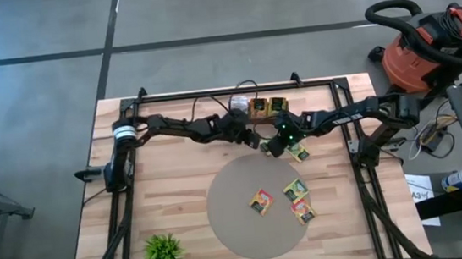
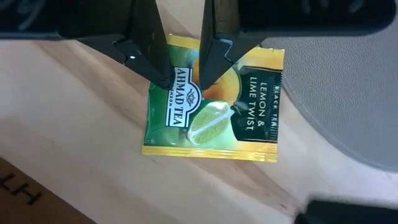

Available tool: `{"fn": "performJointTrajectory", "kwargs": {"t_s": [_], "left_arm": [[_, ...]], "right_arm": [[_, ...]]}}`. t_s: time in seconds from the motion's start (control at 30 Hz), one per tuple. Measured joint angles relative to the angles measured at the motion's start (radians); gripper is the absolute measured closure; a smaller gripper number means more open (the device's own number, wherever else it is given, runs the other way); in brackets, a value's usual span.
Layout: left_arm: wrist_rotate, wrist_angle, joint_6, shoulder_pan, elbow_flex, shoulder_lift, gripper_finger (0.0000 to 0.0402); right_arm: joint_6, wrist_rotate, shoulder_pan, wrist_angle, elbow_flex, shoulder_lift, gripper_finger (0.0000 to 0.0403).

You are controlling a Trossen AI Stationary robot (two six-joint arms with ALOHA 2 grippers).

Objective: Pick & Place Tea
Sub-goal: Put the yellow tea bag into the right section of the wooden organizer

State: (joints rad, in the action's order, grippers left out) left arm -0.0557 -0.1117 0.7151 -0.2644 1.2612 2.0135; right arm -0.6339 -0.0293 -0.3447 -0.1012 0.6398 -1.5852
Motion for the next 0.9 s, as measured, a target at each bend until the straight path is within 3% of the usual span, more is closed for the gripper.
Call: {"fn": "performJointTrajectory", "kwargs": {"t_s": [0.9], "left_arm": [[-0.035, -0.081, 0.223, 0.019, -0.028, 0.078, 0.0367]], "right_arm": [[-0.204, 0.032, 0.053, 0.082, 0.002, -0.003, 0.0321]]}}
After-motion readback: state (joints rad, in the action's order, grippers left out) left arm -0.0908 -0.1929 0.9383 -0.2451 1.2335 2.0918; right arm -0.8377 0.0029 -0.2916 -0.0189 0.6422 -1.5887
